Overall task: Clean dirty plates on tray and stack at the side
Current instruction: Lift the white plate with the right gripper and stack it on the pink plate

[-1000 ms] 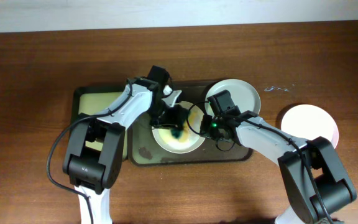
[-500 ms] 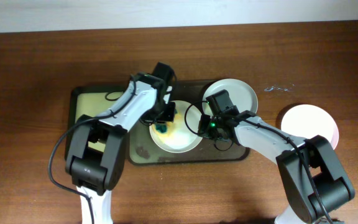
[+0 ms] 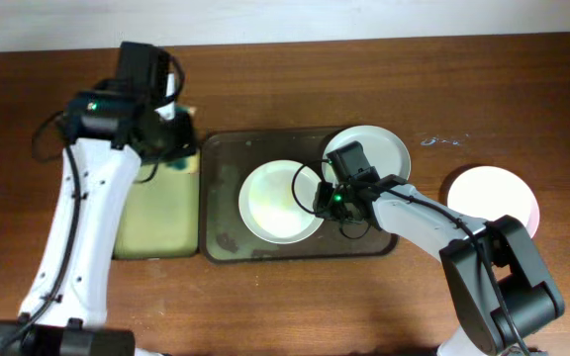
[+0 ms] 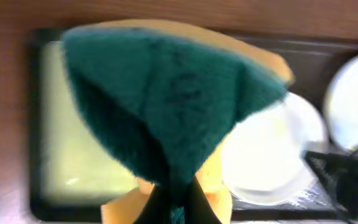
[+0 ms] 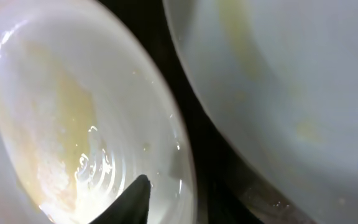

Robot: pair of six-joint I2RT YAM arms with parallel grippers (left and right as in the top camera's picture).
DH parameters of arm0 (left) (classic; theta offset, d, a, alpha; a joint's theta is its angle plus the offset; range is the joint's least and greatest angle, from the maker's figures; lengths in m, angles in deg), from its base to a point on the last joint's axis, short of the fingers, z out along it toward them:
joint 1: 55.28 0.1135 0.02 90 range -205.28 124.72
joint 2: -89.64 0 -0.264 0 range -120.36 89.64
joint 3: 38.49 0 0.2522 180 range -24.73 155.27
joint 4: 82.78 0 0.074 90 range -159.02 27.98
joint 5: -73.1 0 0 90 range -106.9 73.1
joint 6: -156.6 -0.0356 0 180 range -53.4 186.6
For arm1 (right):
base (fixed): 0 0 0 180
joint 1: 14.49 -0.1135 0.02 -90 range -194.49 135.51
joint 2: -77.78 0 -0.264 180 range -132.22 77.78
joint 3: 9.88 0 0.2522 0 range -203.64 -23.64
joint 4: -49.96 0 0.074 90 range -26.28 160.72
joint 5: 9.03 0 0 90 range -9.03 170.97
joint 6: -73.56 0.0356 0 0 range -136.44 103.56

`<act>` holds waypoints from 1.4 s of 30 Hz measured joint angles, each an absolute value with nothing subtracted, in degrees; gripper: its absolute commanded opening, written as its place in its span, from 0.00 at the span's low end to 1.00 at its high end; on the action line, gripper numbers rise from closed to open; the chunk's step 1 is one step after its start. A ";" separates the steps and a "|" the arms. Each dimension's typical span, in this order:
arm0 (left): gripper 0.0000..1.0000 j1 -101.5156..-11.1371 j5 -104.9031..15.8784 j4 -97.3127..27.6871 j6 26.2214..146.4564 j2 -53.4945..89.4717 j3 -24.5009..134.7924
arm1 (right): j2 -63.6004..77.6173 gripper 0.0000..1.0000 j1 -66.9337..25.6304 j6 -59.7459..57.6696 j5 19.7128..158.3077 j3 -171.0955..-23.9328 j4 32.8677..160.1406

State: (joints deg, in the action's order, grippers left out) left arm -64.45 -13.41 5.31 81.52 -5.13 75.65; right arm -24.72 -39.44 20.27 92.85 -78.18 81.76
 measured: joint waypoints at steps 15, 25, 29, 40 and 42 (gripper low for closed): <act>0.00 -62.72 4.80 -8.09 92.71 4.80 45.29 | -25.53 0.04 -49.14 -2.04 52.39 -114.35 115.77; 0.00 -61.47 4.82 -23.06 93.82 4.78 33.86 | -25.35 0.04 -71.70 -26.35 -2.45 -118.38 96.17; 0.00 -60.82 4.84 -23.00 93.82 4.78 33.64 | -25.35 0.04 -71.83 -29.43 -2.54 -118.38 95.14; 0.00 -60.82 4.84 -22.80 93.82 4.78 33.64 | -25.35 0.04 -70.78 -23.27 4.54 -118.42 98.96; 0.00 -60.82 4.84 -22.82 93.82 4.78 33.64 | -25.33 0.04 -70.78 -23.99 8.00 -118.46 99.53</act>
